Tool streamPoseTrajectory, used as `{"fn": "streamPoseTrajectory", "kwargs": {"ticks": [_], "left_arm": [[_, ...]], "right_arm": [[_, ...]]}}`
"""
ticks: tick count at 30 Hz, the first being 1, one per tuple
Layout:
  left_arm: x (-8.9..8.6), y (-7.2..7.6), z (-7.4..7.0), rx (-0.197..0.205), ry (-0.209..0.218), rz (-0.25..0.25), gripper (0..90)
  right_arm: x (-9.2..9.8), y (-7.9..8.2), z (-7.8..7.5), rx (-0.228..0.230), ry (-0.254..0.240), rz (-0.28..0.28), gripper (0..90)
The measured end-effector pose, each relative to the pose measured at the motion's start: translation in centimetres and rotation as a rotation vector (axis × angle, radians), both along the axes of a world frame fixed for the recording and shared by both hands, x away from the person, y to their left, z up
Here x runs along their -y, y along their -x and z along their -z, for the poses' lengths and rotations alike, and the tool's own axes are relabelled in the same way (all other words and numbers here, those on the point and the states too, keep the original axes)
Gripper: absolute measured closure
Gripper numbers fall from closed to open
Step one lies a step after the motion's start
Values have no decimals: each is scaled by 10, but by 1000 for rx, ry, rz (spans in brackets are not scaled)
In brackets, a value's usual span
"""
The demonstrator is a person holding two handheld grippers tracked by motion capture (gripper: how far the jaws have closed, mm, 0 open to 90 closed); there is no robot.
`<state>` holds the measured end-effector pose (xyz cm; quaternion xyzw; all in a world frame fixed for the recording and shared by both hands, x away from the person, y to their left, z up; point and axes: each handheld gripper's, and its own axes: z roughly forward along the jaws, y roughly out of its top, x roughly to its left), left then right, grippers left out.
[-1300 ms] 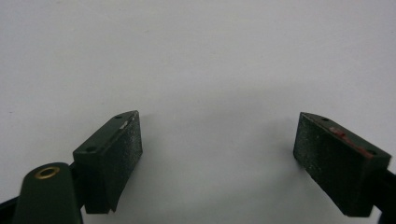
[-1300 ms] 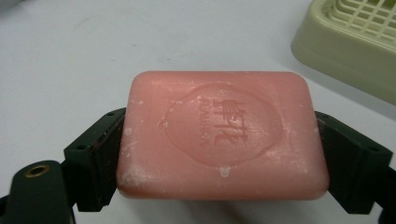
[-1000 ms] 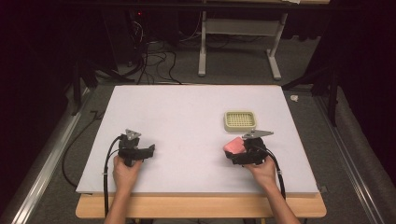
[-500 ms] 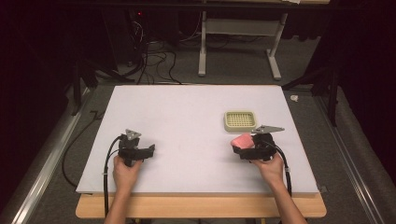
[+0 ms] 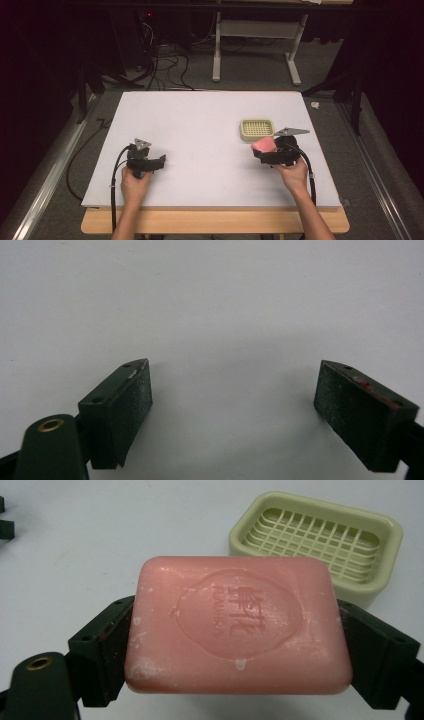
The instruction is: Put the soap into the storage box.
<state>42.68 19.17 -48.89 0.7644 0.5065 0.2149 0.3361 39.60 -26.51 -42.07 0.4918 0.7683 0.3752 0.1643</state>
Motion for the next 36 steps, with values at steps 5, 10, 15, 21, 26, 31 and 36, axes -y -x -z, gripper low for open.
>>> {"fn": "streamPoseTrajectory", "kwargs": {"ticks": [5,10,15,21,26,31,36], "left_arm": [[0,0,0,0,0,0,159],[0,0,0,1,-1,0,159],[0,0,0,1,0,0,159],[0,0,0,0,0,0,159],[0,0,0,0,0,0,159],[0,0,0,0,0,0,158],[0,0,0,0,0,0,158]], "right_arm": [[-2,-8,-5,-1,6,7,138],[-4,-17,-9,-10,8,15,138],[-7,-25,-10,-11,28,21,138],[-8,-34,-9,-17,27,38,138],[-9,-43,-11,-28,33,49,138],[-9,-54,-12,-35,37,72,138],[-10,-63,-13,-53,55,98,137]]}}
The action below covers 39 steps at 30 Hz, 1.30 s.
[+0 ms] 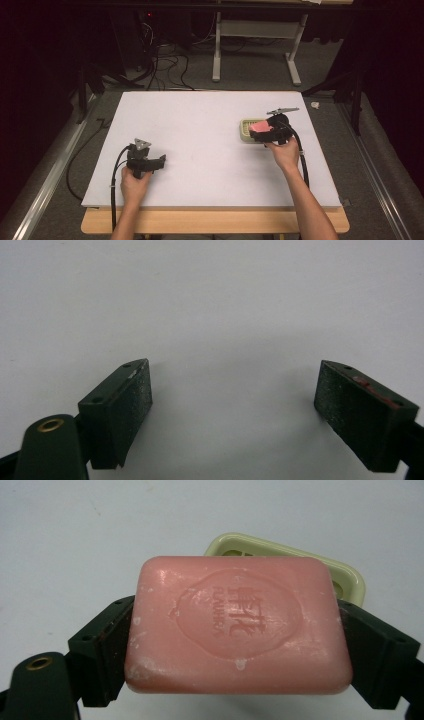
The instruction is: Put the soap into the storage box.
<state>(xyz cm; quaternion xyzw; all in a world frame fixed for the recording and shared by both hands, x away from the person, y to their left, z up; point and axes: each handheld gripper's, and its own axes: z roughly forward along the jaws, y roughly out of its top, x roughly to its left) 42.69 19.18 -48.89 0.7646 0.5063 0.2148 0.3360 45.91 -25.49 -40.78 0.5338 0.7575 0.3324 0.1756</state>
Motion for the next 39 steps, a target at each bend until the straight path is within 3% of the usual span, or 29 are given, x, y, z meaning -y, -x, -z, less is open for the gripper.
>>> {"fn": "streamPoseTrajectory", "kwargs": {"ticks": [11,23,39], "left_arm": [[0,0,0,0,0,0,158],[0,0,0,1,-1,0,158],[0,0,0,1,-1,0,158]], "right_arm": [[-1,-19,1,-39,-13,49,137],[-6,-39,12,-94,29,91,137],[-9,-48,26,-151,70,122,136]]}}
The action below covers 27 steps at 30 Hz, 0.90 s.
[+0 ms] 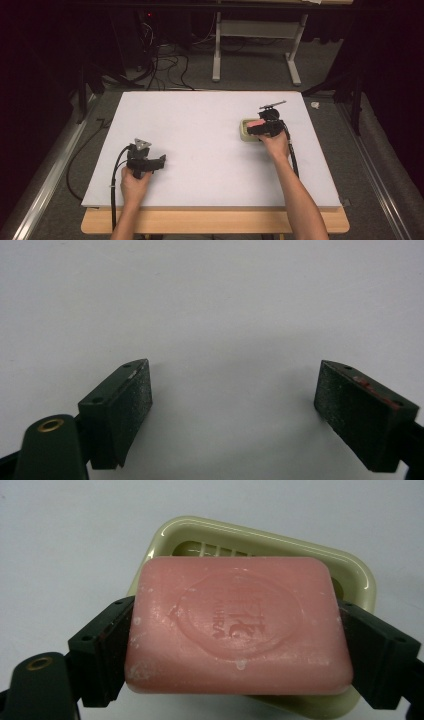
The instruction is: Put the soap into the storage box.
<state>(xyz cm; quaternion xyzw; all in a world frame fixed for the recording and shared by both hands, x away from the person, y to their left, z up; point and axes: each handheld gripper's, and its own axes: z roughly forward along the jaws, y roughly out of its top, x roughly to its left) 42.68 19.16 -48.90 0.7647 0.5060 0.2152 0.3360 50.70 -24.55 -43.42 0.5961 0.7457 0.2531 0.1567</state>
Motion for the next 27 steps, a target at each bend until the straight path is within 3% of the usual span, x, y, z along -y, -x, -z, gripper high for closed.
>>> {"fn": "streamPoseTrajectory", "kwargs": {"ticks": [7,18,27], "left_arm": [[0,0,0,0,0,0,158],[0,0,0,0,0,0,158],[0,0,0,0,0,0,158]], "right_arm": [[-1,-3,4,-23,-26,6,134],[4,-1,-2,21,-55,8,120],[6,0,-2,26,-59,1,121]]}}
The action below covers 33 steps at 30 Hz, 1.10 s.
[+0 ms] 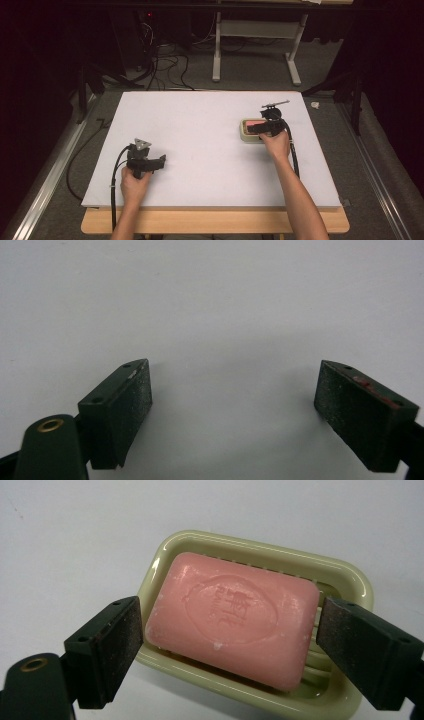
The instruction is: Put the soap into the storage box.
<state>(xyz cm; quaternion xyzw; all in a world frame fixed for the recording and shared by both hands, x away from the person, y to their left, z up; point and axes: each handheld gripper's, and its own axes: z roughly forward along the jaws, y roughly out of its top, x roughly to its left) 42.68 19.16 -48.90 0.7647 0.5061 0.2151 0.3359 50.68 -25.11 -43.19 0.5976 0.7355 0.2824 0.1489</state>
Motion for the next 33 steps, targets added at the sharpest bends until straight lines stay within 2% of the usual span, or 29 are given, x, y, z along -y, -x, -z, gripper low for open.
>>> {"fn": "streamPoseTrajectory", "kwargs": {"ticks": [14,19,33], "left_arm": [[0,0,0,0,0,0,158],[0,0,0,0,0,0,158],[0,0,0,0,0,0,158]], "right_arm": [[3,7,-10,50,-7,-11,128],[4,12,-17,86,-6,-17,134],[13,24,-33,146,-26,-24,144]]}}
